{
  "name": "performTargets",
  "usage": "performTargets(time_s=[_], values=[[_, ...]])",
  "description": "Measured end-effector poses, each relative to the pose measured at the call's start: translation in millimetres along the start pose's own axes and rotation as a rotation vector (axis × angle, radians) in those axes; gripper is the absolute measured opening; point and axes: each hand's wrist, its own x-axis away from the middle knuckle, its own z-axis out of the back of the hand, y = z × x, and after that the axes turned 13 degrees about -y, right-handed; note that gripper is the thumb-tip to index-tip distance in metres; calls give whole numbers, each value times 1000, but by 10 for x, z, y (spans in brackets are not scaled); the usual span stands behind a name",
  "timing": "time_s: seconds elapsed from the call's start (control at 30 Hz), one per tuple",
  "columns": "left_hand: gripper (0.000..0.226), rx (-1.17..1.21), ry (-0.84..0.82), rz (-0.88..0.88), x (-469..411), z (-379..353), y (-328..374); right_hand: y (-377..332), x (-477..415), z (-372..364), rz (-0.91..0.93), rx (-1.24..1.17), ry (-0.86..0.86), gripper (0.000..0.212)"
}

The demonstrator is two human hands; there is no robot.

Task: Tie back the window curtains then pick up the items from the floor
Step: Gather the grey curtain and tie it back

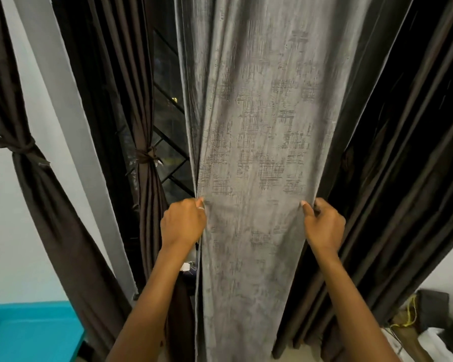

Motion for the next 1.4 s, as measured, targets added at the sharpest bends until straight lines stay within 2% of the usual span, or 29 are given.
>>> performTargets(time_s=[0.17,0.4,0.5,0.6,0.7,0.9,1.07,1.27,1.4], values=[[45,-1,1,-10,54,-51,68,-43,222,-97,125,21,10,44],[50,-20,-51,-91,159,-187,335,-257,592,-429,309,-15,-94,46],[45,-32,-53,-151,190,-255,408,-433,671,-568,360,-22,-136,34],[44,-60,-55,-171,204,-283,465,-569,729,-701,378,-3,-191,22],[44,-41,-78,-181,202,-290,440,-634,795,-775,388,-13,-260,20],[36,19,-138,-229,180,-225,377,-745,834,-804,393,16,-277,17],[33,-5,-156,-202,196,-192,455,-748,827,-821,399,20,-256,12],[61,-50,-141,-136,248,-142,637,-713,802,-864,399,5,-255,15],[46,-35,-148,-79,233,-151,668,-687,833,-830,430,-31,-194,25]])
